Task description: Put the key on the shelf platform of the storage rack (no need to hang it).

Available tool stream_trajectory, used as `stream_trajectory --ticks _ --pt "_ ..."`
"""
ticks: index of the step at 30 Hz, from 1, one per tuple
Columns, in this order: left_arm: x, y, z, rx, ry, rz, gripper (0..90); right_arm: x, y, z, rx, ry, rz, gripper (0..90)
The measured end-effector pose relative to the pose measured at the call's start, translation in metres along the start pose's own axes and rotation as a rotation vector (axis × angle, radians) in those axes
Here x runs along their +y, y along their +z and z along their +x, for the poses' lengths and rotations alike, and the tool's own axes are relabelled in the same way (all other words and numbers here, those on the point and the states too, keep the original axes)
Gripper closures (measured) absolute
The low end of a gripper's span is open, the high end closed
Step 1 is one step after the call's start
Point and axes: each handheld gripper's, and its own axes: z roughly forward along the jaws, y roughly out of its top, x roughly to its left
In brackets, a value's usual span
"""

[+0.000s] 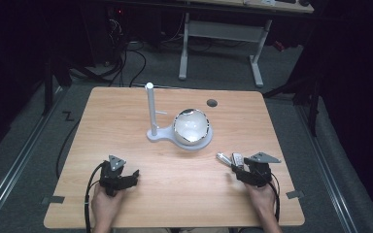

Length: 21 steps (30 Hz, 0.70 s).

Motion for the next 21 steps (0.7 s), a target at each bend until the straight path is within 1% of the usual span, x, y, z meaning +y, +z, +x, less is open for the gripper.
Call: stream_trajectory --ticks 8,12,15,19,21 --pt "0.0 0.0 0.0 0.0 0.0 0.0 21.1 0.0 0.008 -0.002 -0.011 -0.008 -0.003 37.8" --pt "0.0 0.0 0.0 0.0 0.0 0.0 21.1 0.0 0.012 -0.002 -0.016 -0.003 0.01 37.7" --pt "0.0 0.0 0.0 0.0 0.0 0.0 21.1 -0.001 0.015 -0.003 -0.026 -0.011 0.02 37.6" --pt "0.0 0.0 0.0 0.0 0.0 0.0 21.1 -0.001 0.019 -0.004 -0.025 -0.012 0.032 36.5" --pt "0.0 0.0 0.0 0.0 0.0 0.0 21.1 0.0 0.02 -0.003 -0.023 -0.004 0.038 35.4"
